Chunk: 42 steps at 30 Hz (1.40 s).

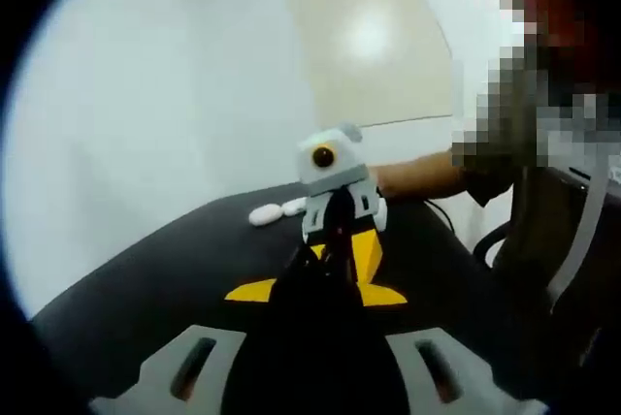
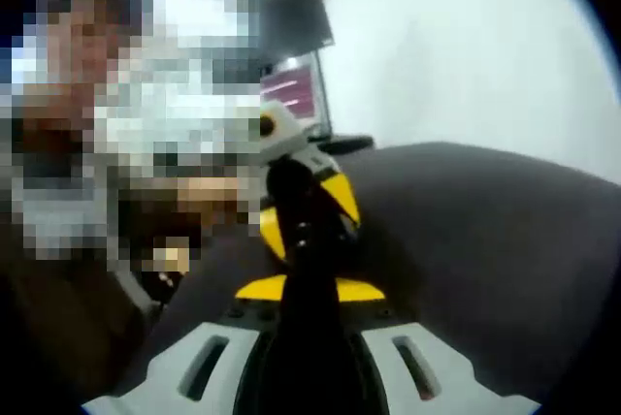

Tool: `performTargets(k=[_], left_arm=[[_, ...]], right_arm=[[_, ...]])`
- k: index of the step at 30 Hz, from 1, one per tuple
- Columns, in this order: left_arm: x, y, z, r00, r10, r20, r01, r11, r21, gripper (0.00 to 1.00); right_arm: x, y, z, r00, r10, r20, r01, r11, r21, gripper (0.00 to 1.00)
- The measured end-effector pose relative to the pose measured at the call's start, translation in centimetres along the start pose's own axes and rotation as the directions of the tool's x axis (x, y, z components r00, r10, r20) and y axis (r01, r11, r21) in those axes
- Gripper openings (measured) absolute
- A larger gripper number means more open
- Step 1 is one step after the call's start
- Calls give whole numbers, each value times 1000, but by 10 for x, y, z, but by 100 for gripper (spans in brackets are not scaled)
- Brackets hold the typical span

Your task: Pick up three earphones and place each one into its charging case using tactile feedback, ensure that each earphone is properly inserted and securely positioned inside the case.

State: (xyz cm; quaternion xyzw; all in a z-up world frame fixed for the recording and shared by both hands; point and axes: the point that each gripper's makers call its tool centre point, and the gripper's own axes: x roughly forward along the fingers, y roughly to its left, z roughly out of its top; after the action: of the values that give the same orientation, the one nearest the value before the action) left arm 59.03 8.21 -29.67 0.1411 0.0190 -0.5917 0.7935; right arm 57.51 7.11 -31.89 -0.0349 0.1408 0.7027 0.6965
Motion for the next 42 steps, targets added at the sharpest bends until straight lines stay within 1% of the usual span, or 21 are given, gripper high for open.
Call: performTargets(k=[9, 13, 21, 24, 27, 28, 29, 30, 35, 41, 42], left_arm=[[0, -1, 3, 1000, 26, 10, -27, 997, 73, 26], [-1, -1, 5, 999, 35, 17, -36, 996, 81, 25], [-1, -2, 6, 999, 47, 20, -49, 991, 121, 24], [-2, -3, 10, 998, 49, 38, -53, 989, 134, 21], [-4, -3, 14, 997, 47, 59, -55, 989, 135, 17], [-5, -4, 16, 997, 47, 65, -55, 990, 133, 11], [-6, -6, 17, 997, 31, 72, -41, 990, 133, 10], [-6, -6, 17, 997, 31, 73, -40, 992, 121, 10], [-5, -4, 16, 997, 32, 70, -39, 993, 115, 11], [-4, -4, 13, 998, 35, 56, -43, 990, 131, 14], [-3, -5, 10, 999, 35, 42, -41, 989, 145, 15]], right_arm=[[0, -1, -1, 1000, 5, 2, -5, 1000, 14, 18], [-1, -1, -1, 1000, 5, 2, -5, 1000, 17, 18], [-1, -1, -1, 1000, 7, -1, -7, 999, 34, 18], [-1, -1, -2, 1000, 7, -3, -7, 999, 36, 18], [-1, -1, -2, 1000, 7, -2, -7, 999, 39, 18], [-1, -1, -2, 1000, 6, -2, -6, 999, 40, 18], [-1, -3, -1, 1000, -2, 0, 2, 999, 42, 18], [-1, -2, -2, 1000, 1, -5, -1, 999, 42, 18], [-1, -2, -2, 1000, -1, -6, 1, 999, 46, 18], [0, -3, -2, 1000, -3, -6, 3, 999, 46, 18], [0, -3, -1, 1000, -2, -5, 3, 999, 46, 18]])
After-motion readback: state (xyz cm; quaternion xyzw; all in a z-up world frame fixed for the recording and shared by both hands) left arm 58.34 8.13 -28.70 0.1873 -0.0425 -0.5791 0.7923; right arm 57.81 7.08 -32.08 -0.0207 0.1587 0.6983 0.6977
